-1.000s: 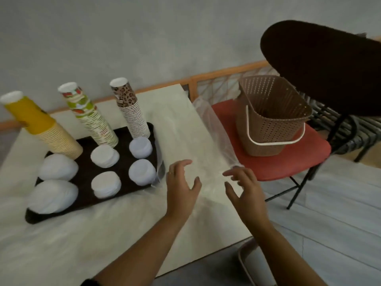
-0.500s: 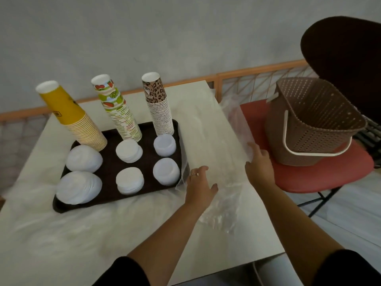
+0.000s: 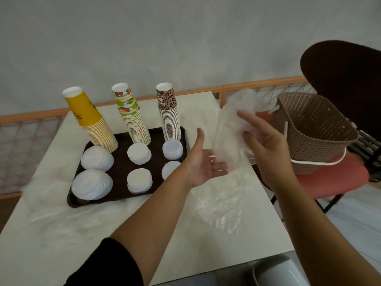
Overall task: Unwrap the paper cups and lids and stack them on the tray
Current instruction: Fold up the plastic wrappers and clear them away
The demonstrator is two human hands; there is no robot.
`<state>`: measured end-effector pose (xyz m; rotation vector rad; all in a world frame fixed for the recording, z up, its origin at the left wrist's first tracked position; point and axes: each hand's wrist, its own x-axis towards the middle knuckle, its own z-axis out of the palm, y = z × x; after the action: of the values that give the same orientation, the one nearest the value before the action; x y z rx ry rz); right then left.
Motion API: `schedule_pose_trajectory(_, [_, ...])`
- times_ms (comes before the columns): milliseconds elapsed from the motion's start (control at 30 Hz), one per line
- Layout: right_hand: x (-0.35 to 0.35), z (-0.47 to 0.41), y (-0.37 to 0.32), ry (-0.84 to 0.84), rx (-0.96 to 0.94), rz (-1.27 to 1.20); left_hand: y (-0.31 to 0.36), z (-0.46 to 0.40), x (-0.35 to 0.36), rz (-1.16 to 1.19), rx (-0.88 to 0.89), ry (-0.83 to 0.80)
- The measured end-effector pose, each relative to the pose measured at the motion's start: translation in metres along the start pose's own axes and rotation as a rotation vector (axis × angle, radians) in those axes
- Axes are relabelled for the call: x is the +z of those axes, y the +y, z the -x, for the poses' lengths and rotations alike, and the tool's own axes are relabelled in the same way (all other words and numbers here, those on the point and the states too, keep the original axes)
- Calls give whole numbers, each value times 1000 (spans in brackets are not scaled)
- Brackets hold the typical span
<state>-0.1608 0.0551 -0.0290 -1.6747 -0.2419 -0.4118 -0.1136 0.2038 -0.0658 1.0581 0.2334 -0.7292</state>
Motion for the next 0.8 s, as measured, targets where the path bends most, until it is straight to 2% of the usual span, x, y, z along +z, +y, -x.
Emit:
schedule_pose_trajectory(67, [5, 14, -20, -130, -28, -86, 11, 15, -2, 92, 15, -157])
schedule_pose_trajectory(133, [10, 31, -31, -249, -16, -139, 24, 29, -8, 137, 100, -196])
schedule_pose_trajectory(200, [12, 47, -32, -380, 43, -161, 40, 44, -19, 131, 198, -152])
schedule_pose_trajectory(267, [13, 58, -30, -564, 133, -172, 53, 60, -33, 36, 286, -56])
schedule_pose_trajectory(300, [14, 60, -27, -599, 177, -168, 57, 68, -40, -14, 335, -12])
schedule_pose_trajectory(333, [17, 59, -25, -568, 207, -170, 59, 75, -47, -54, 400, 34])
schedule_pose_trajectory(433, [34, 46, -28, -282, 277, -190, 55, 106, -55, -183, 519, 96])
schedule_pose_trajectory(467, [42, 39, -33, -258, 303, -178, 51, 115, -58, -260, 542, 108])
schedule_pose_trajectory(567, [67, 19, -45, -387, 389, -161, 39, 141, -66, -489, 581, 111])
schedule_pose_trajectory(633, [85, 9, -52, -434, 461, -267, 33, 157, -73, -676, 588, 80])
schedule_pose_trajectory(733, [113, 1, -62, -419, 436, -401, 25, 179, -88, -926, 523, 44])
schedule_pose_trajectory(800, [131, -1, -66, -335, 348, -452, 24, 192, -97, -912, 501, 89])
